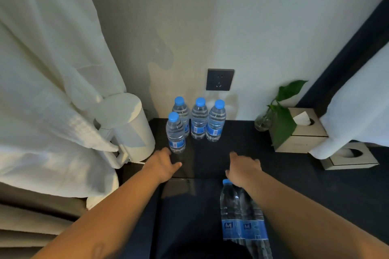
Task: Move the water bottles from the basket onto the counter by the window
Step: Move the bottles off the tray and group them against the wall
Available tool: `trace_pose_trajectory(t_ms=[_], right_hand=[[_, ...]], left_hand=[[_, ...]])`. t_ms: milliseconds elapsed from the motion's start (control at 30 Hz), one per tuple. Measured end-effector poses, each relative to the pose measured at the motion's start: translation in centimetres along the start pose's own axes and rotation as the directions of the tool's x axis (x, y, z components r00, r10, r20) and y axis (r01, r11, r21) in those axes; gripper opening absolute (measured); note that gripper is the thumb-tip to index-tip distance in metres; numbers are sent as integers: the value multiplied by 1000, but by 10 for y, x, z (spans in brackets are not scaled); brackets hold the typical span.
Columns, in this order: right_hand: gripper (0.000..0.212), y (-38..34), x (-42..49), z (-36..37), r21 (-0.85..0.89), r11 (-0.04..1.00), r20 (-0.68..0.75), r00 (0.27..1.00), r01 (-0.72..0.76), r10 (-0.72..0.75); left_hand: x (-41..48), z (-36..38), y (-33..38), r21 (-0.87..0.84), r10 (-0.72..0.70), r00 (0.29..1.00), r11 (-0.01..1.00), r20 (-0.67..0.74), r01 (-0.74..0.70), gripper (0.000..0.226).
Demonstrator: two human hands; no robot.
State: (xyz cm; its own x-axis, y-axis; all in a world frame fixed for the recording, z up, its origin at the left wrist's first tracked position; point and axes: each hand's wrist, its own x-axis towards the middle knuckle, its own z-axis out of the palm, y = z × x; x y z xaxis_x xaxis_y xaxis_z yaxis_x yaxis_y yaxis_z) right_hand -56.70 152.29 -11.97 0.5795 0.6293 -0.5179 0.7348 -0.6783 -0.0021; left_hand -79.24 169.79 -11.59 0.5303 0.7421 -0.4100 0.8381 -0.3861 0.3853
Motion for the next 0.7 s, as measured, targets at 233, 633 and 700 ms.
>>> trace_pose_trajectory(t_ms=[233, 633, 700], right_hand=[[56, 41, -21, 53, 31, 999, -28, 999, -34, 35], [47, 49, -14, 38, 140, 961, 141, 965, -239, 219], [41, 49, -6, 32, 135, 964, 185, 961, -231, 204]], left_hand=[[-29, 67, 34, 53, 137, 972, 987, 190, -149, 37], [-32, 128, 136, 75, -7, 981, 997, 195, -8, 72], [-31, 133, 141, 43, -54, 985, 998, 165, 48, 70]])
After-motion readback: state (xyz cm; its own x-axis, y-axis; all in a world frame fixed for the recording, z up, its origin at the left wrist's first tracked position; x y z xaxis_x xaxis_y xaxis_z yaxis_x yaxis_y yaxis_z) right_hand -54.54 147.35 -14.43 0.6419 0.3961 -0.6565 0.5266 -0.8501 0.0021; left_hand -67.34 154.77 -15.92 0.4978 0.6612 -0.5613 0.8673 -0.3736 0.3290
